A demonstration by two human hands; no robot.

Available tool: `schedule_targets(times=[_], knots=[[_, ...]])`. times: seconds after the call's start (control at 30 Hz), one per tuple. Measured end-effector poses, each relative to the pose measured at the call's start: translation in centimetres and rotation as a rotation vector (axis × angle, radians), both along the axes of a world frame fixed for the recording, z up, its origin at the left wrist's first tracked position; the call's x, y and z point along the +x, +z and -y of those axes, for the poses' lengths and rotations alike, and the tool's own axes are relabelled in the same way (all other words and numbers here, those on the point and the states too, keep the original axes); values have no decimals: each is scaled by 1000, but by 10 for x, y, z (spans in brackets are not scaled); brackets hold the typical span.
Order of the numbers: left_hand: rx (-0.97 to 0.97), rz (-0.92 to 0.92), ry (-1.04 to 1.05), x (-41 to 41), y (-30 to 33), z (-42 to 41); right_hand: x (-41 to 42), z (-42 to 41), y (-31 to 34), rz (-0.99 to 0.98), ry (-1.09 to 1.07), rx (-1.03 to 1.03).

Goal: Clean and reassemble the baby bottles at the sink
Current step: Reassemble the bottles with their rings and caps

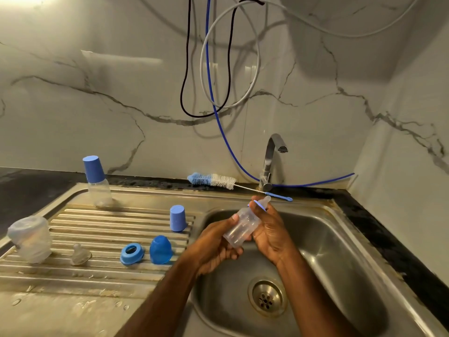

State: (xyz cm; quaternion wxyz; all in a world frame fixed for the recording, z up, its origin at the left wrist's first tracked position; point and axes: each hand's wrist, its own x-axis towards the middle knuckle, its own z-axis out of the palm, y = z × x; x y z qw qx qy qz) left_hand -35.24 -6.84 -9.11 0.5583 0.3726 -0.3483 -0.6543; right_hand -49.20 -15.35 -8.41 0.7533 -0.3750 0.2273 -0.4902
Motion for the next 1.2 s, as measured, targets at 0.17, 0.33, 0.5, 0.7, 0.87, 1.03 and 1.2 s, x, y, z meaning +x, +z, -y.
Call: schedule_targets(times=[0.17,0.33,0.5,0.7,0.87,1.03,1.2], knots=[[-372,902,422,0,-14,9,11,-3,-3,-32,-57,54],[-330,660,349,-5,-15,13,11,-2,-1,1,-39,110],[80,-73,-43,11,-8,6,1,-4,-1,49,153,22],[-10,-33,59,5,-3,7,9,-6,1,58,84,28],[-199,331,201,1,-4,8,13,-6,3,95,-5,21],[-351,591,307,3,-15,10,16,-11,5,25,-43,-4],[-271,470,297,6,-18,8,9,-13,4,-69,67,-62]])
